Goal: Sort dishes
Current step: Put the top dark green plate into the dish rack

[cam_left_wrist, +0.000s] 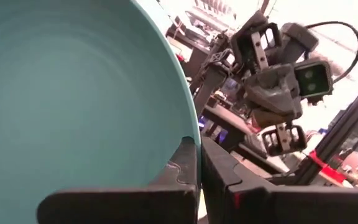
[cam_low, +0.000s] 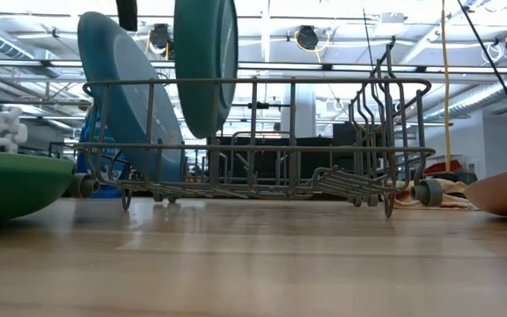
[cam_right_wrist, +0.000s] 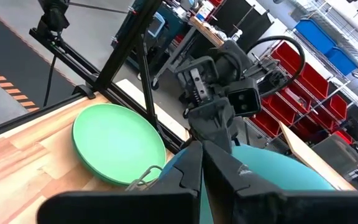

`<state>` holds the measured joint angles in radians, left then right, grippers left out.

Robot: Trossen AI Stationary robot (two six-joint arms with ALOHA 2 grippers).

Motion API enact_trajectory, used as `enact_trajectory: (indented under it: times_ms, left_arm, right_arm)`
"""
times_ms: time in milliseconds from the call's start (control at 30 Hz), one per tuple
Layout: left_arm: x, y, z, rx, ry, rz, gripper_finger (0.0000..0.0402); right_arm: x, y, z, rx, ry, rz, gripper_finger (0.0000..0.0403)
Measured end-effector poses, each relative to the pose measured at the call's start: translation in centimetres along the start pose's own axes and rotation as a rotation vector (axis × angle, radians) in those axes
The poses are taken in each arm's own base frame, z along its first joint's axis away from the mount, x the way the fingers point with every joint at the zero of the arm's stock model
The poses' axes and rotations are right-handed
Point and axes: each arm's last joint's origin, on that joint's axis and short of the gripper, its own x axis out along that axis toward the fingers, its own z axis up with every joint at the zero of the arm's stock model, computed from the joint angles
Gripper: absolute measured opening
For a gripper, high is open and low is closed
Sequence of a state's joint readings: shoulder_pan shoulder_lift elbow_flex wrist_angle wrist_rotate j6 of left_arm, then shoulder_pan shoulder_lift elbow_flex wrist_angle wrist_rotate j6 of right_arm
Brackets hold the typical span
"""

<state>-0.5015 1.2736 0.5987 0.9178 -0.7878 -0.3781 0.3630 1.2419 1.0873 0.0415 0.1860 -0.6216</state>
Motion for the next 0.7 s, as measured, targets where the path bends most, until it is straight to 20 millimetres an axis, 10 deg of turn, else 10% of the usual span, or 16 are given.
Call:
enact_trajectory:
  times_ms: [700]
  left_arm:
    - [-0.9, 1.2, -1.2, 0.047, -0.010, 0.172, 0.0000]
  right_arm:
    - [0.0, 0.0, -0.1, 0.006, 0.008, 0.005, 0.0009]
